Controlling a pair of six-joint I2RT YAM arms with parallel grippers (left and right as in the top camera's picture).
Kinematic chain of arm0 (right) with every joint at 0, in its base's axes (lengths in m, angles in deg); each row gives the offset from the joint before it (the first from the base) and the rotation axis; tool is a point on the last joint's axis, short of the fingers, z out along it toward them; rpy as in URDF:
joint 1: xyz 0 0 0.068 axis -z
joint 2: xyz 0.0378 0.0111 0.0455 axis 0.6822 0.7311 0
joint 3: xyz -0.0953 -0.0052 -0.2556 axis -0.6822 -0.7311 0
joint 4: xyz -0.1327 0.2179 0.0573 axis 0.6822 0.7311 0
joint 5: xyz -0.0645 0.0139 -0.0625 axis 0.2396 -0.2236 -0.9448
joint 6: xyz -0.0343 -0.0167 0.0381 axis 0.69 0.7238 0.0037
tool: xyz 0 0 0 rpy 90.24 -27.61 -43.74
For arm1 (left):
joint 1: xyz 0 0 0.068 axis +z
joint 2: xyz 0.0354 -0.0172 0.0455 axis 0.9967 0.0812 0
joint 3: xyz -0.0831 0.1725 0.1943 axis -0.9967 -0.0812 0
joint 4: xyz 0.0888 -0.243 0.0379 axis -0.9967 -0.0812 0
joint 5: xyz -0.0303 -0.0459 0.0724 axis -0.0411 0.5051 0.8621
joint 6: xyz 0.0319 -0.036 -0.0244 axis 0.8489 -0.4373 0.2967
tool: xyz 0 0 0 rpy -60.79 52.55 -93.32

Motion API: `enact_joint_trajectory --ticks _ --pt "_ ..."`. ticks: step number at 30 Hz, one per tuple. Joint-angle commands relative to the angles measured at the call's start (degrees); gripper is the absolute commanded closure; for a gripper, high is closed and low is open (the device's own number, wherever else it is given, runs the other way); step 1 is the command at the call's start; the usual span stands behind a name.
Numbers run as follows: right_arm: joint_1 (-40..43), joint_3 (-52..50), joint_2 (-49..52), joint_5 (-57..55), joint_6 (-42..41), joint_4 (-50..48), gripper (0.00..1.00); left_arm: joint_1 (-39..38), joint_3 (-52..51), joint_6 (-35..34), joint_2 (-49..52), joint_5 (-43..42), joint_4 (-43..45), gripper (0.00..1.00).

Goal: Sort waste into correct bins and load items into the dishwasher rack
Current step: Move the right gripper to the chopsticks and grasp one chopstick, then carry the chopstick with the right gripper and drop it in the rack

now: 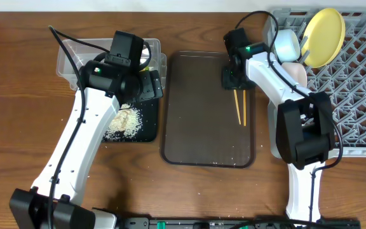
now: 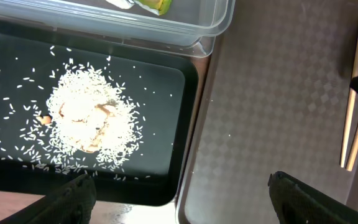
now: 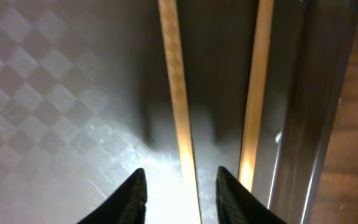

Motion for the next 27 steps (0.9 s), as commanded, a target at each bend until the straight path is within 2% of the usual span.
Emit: enact_joint_trajectory --ticks 1,8,13,20,27 --pt "-0.09 0.13 2.43 -0.15 -2.64 1.09 0.68 0.31 0.24 0.11 0.15 0.70 -0.09 0.09" --pt "-0.92 0.00 3.54 1.38 -0.11 2.16 0.69 0.31 0.24 0.11 0.15 0.70 -0.09 0.09" --pt "-1.86 0.02 3.54 2.05 1.31 4.83 0.99 0.31 0.24 0.11 0.15 0.70 -0.09 0.09" --pt "-1.79 1.18 1.99 5.66 5.14 9.60 0.99 0.31 0.24 0.11 0.15 0.70 -0.09 0.09" --pt "0.31 8.66 -7.21 5.60 8.17 17.66 0.99 0.31 0.24 0.11 0.15 0.70 -0.09 0.09"
